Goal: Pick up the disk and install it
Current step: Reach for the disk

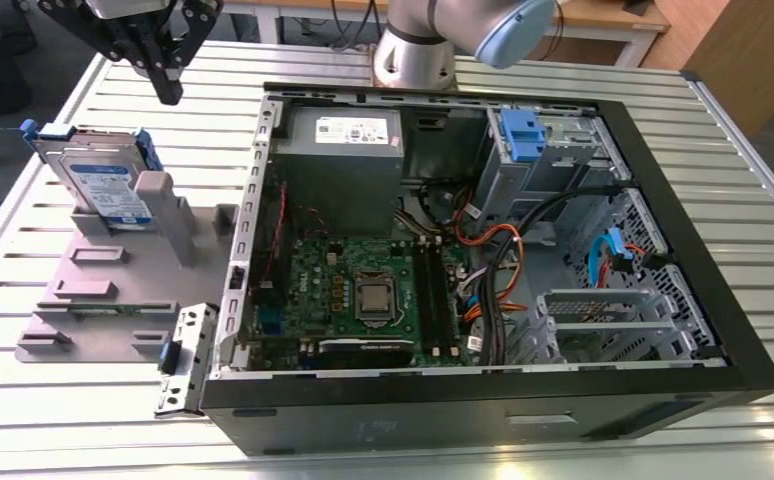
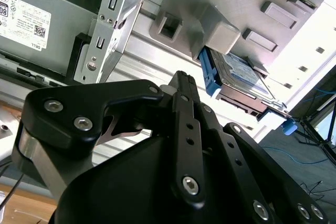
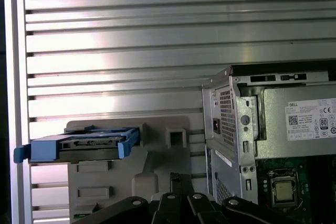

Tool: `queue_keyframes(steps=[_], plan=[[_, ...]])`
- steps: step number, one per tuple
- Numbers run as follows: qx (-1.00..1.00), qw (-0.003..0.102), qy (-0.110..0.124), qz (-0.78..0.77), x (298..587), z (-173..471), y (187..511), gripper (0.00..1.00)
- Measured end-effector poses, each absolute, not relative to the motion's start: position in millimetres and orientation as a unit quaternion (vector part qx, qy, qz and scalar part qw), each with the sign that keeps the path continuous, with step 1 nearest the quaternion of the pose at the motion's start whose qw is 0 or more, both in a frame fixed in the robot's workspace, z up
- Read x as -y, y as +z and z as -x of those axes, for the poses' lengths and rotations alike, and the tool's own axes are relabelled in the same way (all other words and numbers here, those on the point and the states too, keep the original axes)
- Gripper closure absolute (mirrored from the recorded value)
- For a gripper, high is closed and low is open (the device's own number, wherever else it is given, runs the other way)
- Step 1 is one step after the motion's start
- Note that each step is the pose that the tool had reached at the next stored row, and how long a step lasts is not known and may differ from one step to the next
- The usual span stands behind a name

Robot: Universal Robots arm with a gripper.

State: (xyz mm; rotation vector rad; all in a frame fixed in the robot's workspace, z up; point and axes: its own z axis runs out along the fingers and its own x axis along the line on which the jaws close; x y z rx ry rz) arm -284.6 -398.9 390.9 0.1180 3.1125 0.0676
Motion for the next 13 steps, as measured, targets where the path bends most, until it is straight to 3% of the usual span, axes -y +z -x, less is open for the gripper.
queue_keyframes(steps=[13], plan=[[-0.999,0.013,0.022,-0.038,399.0,294.6,387.4,0.89]])
